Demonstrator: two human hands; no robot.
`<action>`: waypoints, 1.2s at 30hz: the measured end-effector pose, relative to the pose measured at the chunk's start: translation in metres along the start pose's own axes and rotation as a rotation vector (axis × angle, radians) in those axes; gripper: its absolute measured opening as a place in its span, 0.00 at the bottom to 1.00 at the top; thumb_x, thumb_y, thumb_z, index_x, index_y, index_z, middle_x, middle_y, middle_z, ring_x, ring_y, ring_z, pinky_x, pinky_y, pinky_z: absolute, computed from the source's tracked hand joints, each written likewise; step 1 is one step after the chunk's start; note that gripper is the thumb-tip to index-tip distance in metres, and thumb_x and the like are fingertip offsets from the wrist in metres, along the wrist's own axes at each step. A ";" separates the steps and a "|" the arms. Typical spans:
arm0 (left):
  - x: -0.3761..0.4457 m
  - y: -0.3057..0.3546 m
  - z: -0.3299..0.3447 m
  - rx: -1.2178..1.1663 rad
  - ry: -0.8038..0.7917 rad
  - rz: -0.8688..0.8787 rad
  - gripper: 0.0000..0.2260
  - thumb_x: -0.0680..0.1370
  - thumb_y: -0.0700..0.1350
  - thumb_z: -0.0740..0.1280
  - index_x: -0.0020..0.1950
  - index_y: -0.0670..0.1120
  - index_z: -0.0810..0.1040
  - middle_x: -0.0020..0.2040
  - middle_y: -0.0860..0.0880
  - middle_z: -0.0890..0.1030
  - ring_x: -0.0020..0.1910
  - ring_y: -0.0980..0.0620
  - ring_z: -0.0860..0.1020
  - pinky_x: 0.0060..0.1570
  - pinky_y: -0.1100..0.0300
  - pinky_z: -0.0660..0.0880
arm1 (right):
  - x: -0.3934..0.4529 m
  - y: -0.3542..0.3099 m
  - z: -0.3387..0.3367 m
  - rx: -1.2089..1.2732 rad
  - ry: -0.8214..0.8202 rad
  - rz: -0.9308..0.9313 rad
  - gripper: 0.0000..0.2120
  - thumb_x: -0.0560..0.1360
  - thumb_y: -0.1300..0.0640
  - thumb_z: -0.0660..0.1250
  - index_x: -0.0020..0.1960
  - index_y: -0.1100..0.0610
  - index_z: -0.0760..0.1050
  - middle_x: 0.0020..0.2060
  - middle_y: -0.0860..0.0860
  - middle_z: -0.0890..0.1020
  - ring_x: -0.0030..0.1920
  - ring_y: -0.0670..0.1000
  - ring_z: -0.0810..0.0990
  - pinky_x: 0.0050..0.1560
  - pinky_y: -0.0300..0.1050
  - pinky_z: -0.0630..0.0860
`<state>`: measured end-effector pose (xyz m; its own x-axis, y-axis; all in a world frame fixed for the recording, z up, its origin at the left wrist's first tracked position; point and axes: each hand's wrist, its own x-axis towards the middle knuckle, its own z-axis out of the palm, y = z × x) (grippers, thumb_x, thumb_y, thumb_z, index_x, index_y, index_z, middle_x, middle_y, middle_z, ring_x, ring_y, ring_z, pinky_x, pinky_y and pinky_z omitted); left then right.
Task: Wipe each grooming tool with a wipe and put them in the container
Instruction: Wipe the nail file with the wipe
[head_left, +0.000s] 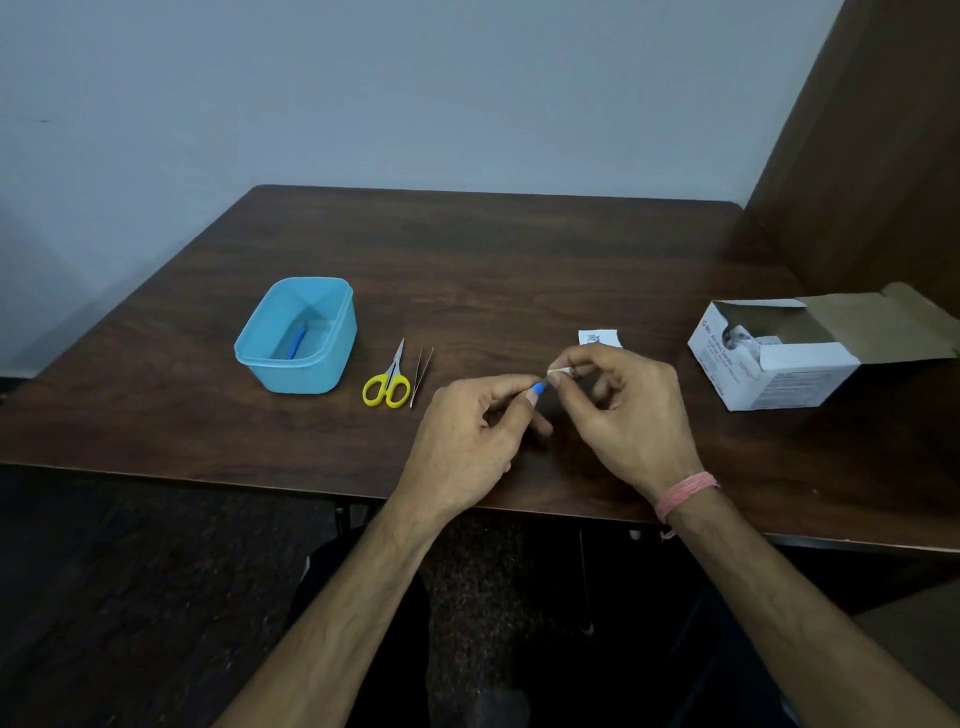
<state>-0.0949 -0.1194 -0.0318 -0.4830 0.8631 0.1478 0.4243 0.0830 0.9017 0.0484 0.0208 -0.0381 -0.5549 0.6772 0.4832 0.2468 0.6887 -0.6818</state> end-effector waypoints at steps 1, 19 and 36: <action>0.000 -0.001 0.000 -0.007 0.001 0.001 0.12 0.89 0.45 0.67 0.62 0.57 0.90 0.44 0.57 0.90 0.26 0.54 0.78 0.31 0.53 0.80 | -0.001 -0.001 0.000 0.007 -0.021 -0.031 0.05 0.79 0.55 0.78 0.51 0.45 0.87 0.36 0.46 0.85 0.29 0.52 0.77 0.34 0.42 0.74; 0.003 -0.002 0.001 -0.096 0.003 -0.044 0.10 0.89 0.46 0.67 0.62 0.53 0.89 0.44 0.55 0.91 0.29 0.54 0.77 0.33 0.58 0.78 | 0.006 0.011 0.002 0.103 0.090 0.192 0.05 0.81 0.55 0.76 0.49 0.45 0.84 0.41 0.43 0.86 0.34 0.53 0.85 0.42 0.61 0.86; 0.001 -0.003 0.001 -0.075 0.002 -0.031 0.11 0.89 0.45 0.67 0.64 0.54 0.89 0.45 0.57 0.91 0.28 0.52 0.78 0.34 0.59 0.78 | 0.001 -0.005 -0.003 0.086 0.125 0.194 0.02 0.80 0.53 0.78 0.49 0.47 0.86 0.36 0.47 0.87 0.29 0.46 0.85 0.41 0.49 0.83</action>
<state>-0.0957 -0.1186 -0.0350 -0.4963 0.8599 0.1197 0.3504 0.0722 0.9338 0.0496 0.0187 -0.0327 -0.3996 0.8250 0.3997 0.2678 0.5220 -0.8098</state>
